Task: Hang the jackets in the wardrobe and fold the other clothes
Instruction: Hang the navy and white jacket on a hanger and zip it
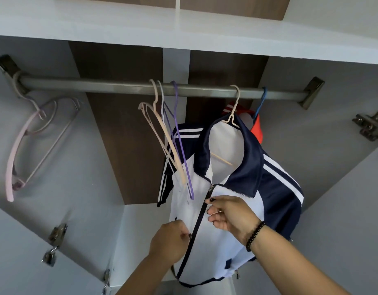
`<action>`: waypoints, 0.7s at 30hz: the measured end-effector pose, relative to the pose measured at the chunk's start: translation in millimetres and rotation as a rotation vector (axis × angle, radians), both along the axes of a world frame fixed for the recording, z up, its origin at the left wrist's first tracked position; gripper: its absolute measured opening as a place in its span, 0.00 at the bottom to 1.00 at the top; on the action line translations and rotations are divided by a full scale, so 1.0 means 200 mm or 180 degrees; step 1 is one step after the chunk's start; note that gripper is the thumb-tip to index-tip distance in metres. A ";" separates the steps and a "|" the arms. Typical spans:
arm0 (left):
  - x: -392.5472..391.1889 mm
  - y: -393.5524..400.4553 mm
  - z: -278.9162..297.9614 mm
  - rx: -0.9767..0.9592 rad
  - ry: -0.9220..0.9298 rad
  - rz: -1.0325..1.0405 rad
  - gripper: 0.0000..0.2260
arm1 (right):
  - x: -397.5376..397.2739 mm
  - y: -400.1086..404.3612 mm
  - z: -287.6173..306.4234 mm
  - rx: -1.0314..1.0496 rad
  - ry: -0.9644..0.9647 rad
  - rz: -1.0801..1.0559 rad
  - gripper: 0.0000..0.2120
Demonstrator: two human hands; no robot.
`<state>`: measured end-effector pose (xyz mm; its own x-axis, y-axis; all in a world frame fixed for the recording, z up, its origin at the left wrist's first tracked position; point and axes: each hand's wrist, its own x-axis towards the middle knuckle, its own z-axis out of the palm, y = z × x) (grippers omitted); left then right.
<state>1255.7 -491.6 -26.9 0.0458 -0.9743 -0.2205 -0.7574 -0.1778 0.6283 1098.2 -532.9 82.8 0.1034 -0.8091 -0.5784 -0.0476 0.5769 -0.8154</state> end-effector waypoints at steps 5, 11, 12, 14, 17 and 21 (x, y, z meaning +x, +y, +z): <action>-0.05 -0.11 0.13 -0.0188 0.0459 -0.0222 0.05 | -0.06 -0.10 0.16 -0.1038 0.0167 -0.0364 0.10; -0.14 -0.24 0.34 -0.0366 0.1185 -0.0359 0.06 | -0.20 -0.31 0.30 -0.2867 0.2421 -0.0619 0.11; -0.15 -0.26 0.37 -0.0417 0.1279 -0.0373 0.07 | -0.22 -0.34 0.29 -0.2922 0.2692 -0.0547 0.13; -0.19 -0.33 0.44 -0.0503 0.1453 -0.0345 0.11 | -0.25 -0.40 0.24 -0.2788 0.2992 -0.0469 0.19; -0.25 -0.45 0.53 -0.0620 0.1467 -0.0320 0.20 | -0.27 -0.45 0.15 -0.2565 0.3176 -0.0610 0.26; -0.34 -0.63 0.61 -0.0710 0.1238 -0.0326 0.32 | -0.34 -0.49 0.10 -0.2539 0.3387 -0.0738 0.31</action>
